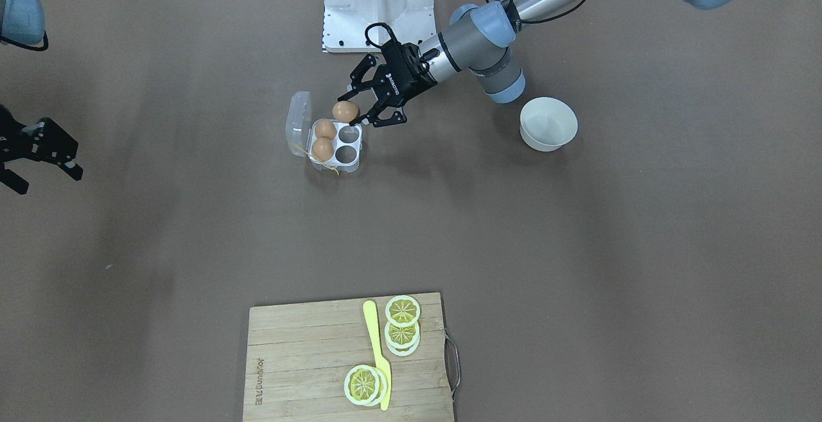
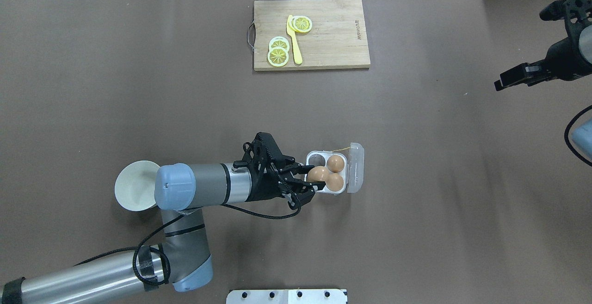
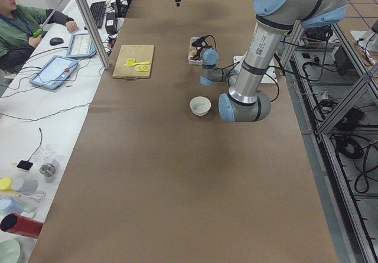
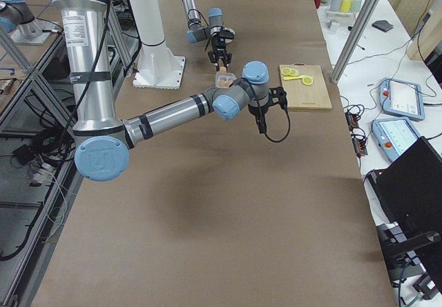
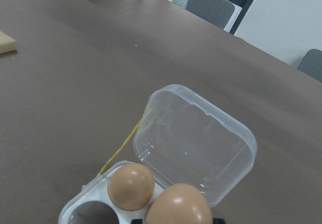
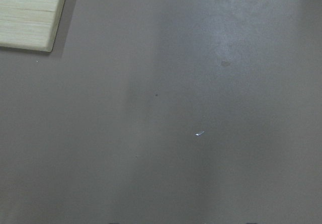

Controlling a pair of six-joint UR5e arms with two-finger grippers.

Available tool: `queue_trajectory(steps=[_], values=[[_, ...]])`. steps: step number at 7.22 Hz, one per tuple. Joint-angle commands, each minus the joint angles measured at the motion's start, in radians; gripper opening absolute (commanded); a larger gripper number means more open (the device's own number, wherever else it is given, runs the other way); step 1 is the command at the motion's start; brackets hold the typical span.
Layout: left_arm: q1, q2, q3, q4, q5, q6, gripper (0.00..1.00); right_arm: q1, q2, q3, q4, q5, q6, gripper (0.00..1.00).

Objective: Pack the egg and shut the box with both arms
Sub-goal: 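Lower the egg into the empty slot and open the left gripper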

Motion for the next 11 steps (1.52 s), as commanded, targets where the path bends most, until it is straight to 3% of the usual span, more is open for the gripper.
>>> queue_trajectory(steps=[1,4,7,9,11], values=[[0.002,-0.011,0.014,0.002,0.017,0.002,0.00,0.000,0.000,0.000,0.000,0.001,0.000,0.88],[0.034,-0.022,0.025,0.011,0.087,0.000,0.23,0.000,0.000,-0.002,0.000,0.001,0.000,0.88],[0.032,-0.022,0.017,0.011,0.089,-0.002,0.46,0.000,0.000,0.000,0.000,0.001,0.001,0.88],[0.031,-0.020,0.015,0.011,0.089,-0.002,0.47,0.000,0.005,0.000,0.000,0.001,0.003,0.88],[0.031,-0.017,0.015,0.011,0.089,0.000,0.60,0.000,0.006,0.001,0.000,0.002,0.003,0.89]])
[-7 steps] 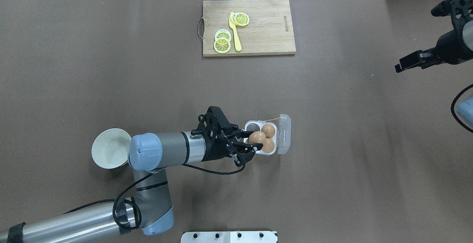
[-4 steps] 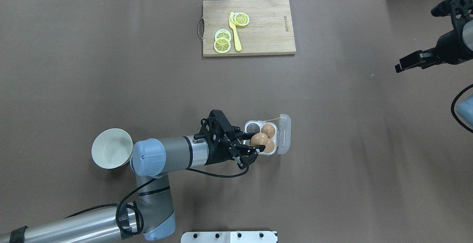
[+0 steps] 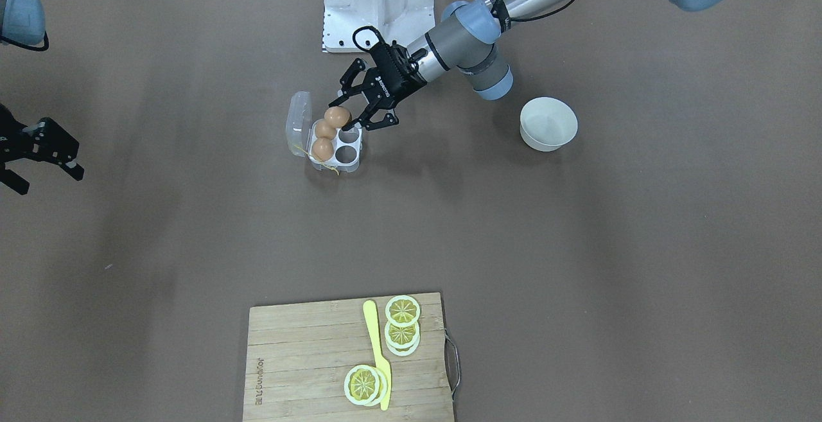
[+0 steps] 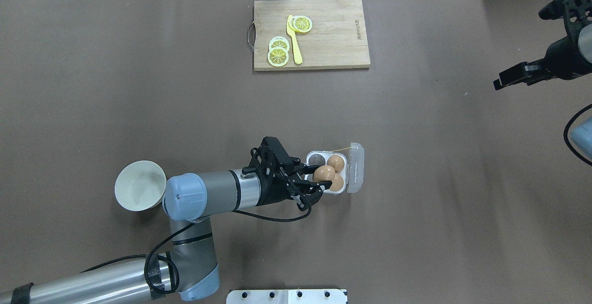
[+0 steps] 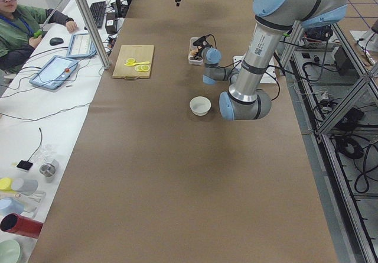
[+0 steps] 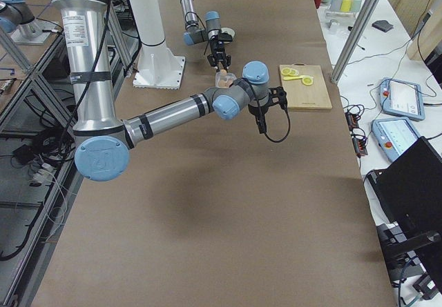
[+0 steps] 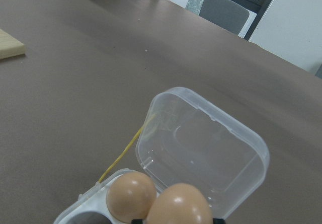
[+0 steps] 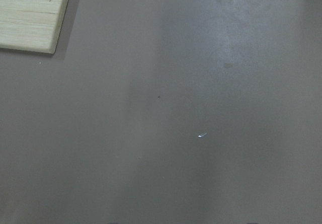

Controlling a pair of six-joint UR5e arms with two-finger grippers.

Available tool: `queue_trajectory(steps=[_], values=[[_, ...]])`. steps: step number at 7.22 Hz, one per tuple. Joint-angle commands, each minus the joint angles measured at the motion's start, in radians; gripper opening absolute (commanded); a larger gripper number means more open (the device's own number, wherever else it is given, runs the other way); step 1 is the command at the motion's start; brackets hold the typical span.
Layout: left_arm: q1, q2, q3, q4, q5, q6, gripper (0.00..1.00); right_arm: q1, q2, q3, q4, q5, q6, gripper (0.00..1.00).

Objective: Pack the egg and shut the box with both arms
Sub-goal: 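Lower the egg into the empty slot and open the left gripper, then withdraw the left gripper from the box while the right arm moves toward it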

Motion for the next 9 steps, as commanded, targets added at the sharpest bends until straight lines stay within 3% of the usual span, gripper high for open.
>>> queue_trajectory(steps=[1,2,6,9], values=[[0.000,0.002,-0.002,0.000,0.000,0.001,0.68,0.000,0.006,0.001,0.000,0.001,0.000,0.89],[0.000,0.003,0.000,0.002,0.000,0.001,0.72,0.000,0.007,0.001,0.000,0.001,0.002,0.89],[-0.006,0.002,-0.026,0.014,-0.001,-0.007,0.72,0.000,0.007,0.003,0.000,0.001,0.002,0.90],[-0.044,0.008,-0.150,0.143,-0.009,-0.241,0.79,0.000,0.010,0.009,0.002,0.010,0.031,0.90]])
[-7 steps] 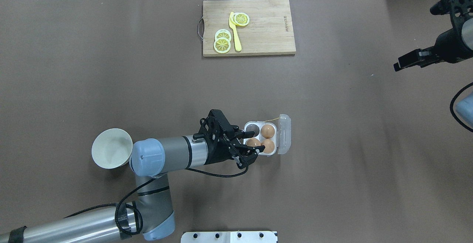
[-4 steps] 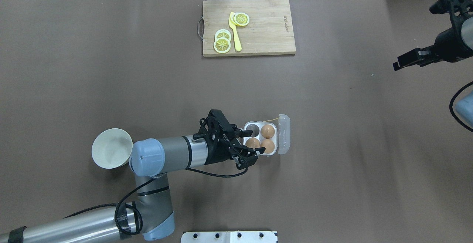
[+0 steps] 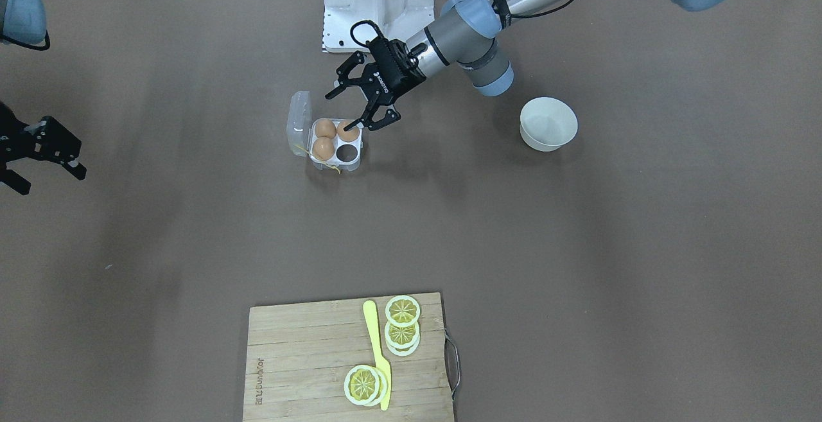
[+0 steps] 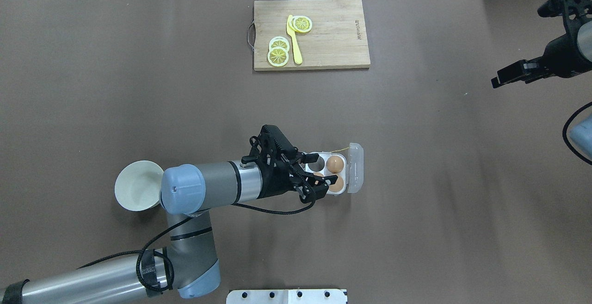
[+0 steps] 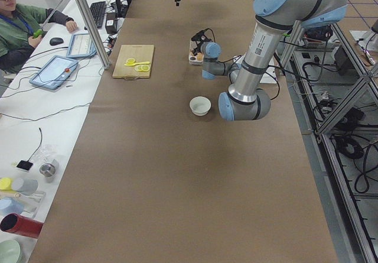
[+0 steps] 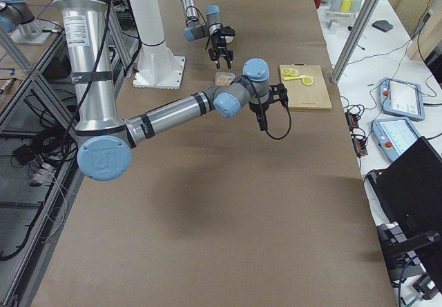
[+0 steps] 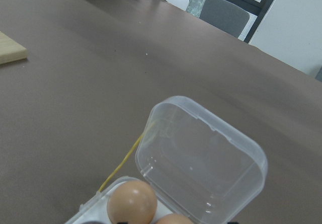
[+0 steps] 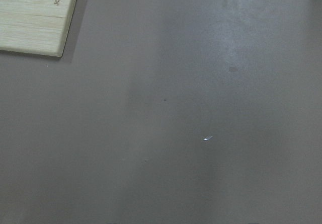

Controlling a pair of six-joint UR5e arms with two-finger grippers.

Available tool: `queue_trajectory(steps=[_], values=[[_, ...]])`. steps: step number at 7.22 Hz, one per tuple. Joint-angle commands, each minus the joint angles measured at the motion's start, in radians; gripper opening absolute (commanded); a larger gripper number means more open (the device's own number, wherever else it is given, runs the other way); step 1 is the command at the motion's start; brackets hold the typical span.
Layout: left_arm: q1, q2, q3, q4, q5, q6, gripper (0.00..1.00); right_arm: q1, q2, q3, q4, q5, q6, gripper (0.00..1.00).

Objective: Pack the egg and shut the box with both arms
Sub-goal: 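Withdraw the left gripper from the box while the right arm moves toward it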

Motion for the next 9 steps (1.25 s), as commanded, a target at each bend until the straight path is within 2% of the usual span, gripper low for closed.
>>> queue_trajectory(steps=[1,2,3,4,5,7,8,9], values=[[-0.026,0.002,-0.047,0.039,-0.004,-0.256,0.78,-0.003,0.005,0.010,0.001,0.006,0.029,0.89],[-0.040,0.012,-0.079,0.070,-0.002,-0.300,0.84,-0.018,0.007,0.018,0.003,0.006,0.070,0.89],[-0.069,0.057,-0.166,0.169,-0.004,-0.303,0.88,-0.032,0.014,0.033,0.001,0.003,0.102,0.89],[-0.101,0.083,-0.281,0.332,-0.006,-0.302,0.94,-0.047,0.014,0.045,0.001,-0.003,0.118,0.89],[-0.144,0.088,-0.390,0.527,-0.040,-0.302,0.96,-0.073,0.019,0.050,0.001,-0.010,0.164,0.89],[-0.326,0.106,-0.542,0.903,-0.273,-0.302,0.97,-0.133,0.034,0.079,0.001,-0.062,0.273,0.90],[-0.456,0.129,-0.562,0.993,-0.415,-0.293,0.96,-0.174,0.034,0.103,0.001,-0.083,0.334,0.89],[-0.598,0.179,-0.567,1.027,-0.520,-0.276,0.96,-0.222,0.034,0.129,0.000,-0.117,0.394,0.88]])
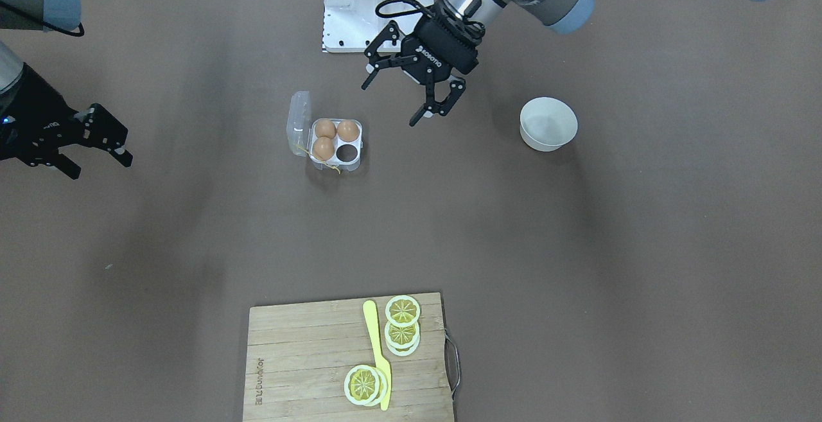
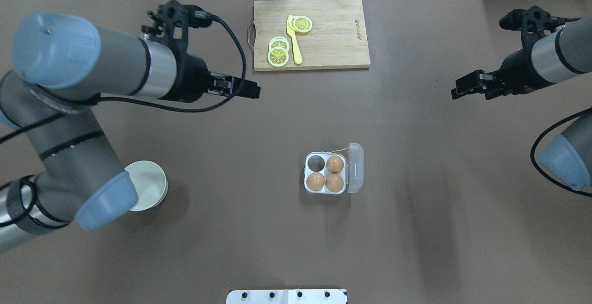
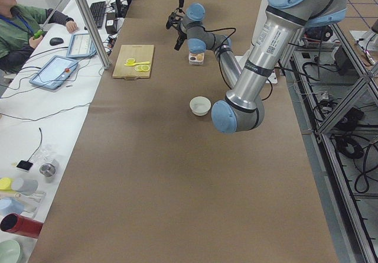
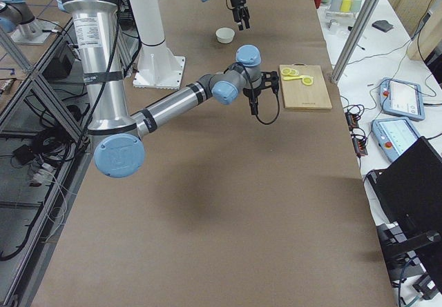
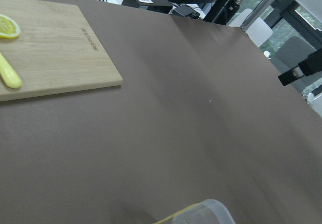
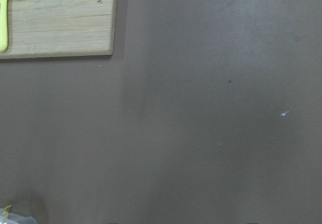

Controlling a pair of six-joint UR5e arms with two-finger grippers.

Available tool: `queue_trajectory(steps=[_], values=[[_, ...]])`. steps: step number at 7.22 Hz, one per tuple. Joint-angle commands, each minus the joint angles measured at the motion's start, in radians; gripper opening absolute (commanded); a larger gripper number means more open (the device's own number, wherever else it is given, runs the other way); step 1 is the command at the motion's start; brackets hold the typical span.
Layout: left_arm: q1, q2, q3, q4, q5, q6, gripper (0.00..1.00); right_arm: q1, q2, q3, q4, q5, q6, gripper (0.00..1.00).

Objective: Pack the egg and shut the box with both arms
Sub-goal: 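Withdraw the left gripper from the box while the right arm moves toward it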

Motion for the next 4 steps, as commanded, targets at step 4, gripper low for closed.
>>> queue_trajectory(steps=[4], values=[[-0.460,0.323,0.061,0.104,-0.272,0.570,0.96,-0.233,-0.001,0.110,0.000,-0.129,0.253,0.70]])
